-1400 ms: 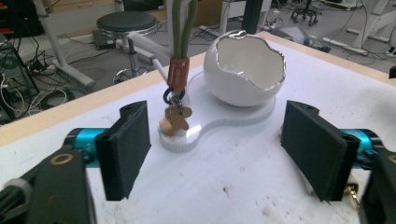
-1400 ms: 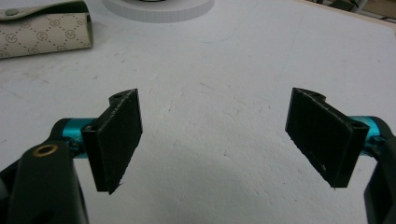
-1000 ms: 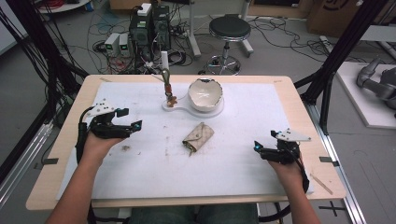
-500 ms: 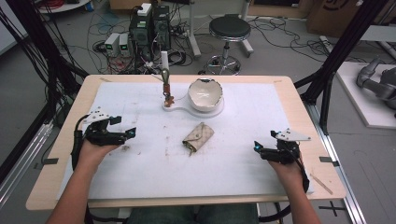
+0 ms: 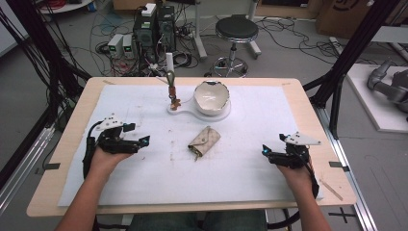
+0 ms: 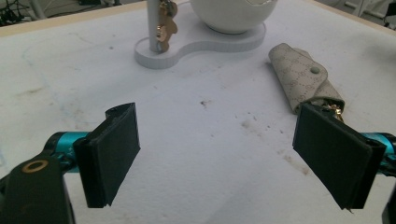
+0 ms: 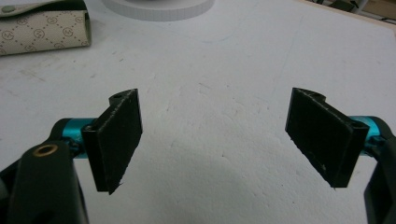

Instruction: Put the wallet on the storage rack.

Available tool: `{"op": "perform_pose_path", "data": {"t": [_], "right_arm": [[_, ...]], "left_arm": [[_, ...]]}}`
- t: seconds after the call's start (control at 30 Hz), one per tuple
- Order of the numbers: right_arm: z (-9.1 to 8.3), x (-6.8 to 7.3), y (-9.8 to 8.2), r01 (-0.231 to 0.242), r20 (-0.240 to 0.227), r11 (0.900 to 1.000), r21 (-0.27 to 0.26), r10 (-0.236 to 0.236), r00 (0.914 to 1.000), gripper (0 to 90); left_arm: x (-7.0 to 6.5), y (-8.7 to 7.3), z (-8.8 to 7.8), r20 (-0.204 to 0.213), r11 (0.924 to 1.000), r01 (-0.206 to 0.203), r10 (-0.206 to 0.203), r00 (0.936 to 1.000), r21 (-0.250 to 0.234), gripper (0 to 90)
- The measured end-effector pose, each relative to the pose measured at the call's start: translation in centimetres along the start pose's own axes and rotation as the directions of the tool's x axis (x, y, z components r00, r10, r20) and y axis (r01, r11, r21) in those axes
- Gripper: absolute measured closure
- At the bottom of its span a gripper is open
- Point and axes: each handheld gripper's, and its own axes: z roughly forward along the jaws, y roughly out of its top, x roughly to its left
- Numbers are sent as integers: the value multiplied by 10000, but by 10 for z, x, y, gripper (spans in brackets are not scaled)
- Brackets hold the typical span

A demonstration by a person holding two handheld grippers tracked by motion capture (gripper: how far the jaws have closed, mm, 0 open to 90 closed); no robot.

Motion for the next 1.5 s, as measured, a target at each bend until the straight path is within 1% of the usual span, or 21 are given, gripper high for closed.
{"op": "perform_pose_path", "data": {"t": [0.13,0.27,0.4,0.5,0.53,0.57,0.6,0.63,0.67,0.7,0.77,0.87,0.93,0.97,1.0,1.03,1.2,1.23,1.27,1.43,1.5], "right_arm": [[0,0,-1,49,-19,10000,46,-49,10000,190],[-2,-2,-4,-78,38,9999,110,78,10000,191],[-6,-5,-6,-146,191,9998,105,144,9997,191],[-9,-6,-8,-126,261,9999,93,124,9996,191],[-10,-6,-9,-164,276,9998,125,161,9995,191],[-11,-6,-10,-163,295,9998,134,159,9994,191],[-12,-6,-10,-131,342,9998,163,125,9993,190],[-13,-6,-11,-140,335,9998,161,134,9994,191],[-13,-6,-11,-140,335,9998,161,134,9994,191],[-14,-7,-12,-158,373,9997,178,151,9992,191],[-16,-7,-14,-171,384,9996,212,163,9991,190],[-19,-8,-17,-208,410,9996,212,199,9990,191],[-22,-8,-18,-250,413,9994,225,241,9989,191],[-23,-8,-19,-240,421,9995,217,231,9988,191],[-24,-8,-20,-214,459,9995,225,204,9987,190],[-24,-8,-20,-223,478,9995,219,212,9986,191],[-27,-9,-22,-273,520,9994,222,261,9983,191],[-27,-9,-22,-260,523,9994,223,248,9983,191],[-27,-9,-22,-249,530,9994,225,237,9983,191],[-28,-9,-22,-266,529,9994,205,255,9983,190],[-28,-9,-22,-283,465,9995,165,275,9985,191]], "left_arm": [[-9,3,11,173,9998,-130,127,9998,179,147],[-19,9,27,401,9995,-216,207,9990,224,147],[-31,15,43,621,9989,-354,334,9975,316,147],[-40,18,54,660,9984,-429,404,9970,369,147],[-43,20,59,781,9984,-443,414,9961,361,147],[-46,21,62,898,9985,-413,379,9952,359,147],[-46,21,62,898,9985,-413,379,9952,359,147],[-51,22,67,987,9984,-426,388,9944,372,147],[-51,22,67,987,9984,-426,388,9944,372,147],[-56,24,73,1107,9976,-506,452,9928,465,147],[-62,24,80,1197,9968,-566,495,9916,562,147],[-69,25,90,1224,9938,-766,663,9903,809,147],[-72,25,93,1229,9932,-787,679,9901,854,147],[-76,26,100,1322,9899,-945,802,9880,1060,147],[-76,26,100,1322,9899,-945,802,9880,1060,147],[-81,26,105,1282,9881,-994,841,9882,1177,147],[-92,25,120,1091,9775,-1362,1195,9868,1609,147],[-94,25,123,1065,9762,-1385,1218,9868,1669,146],[-96,25,125,1007,9768,-1338,1181,9879,1674,146],[-103,21,134,755,9677,-1581,1458,9864,1962,144],[-104,19,138,750,9668,-1566,1442,9867,2019,141]]}}
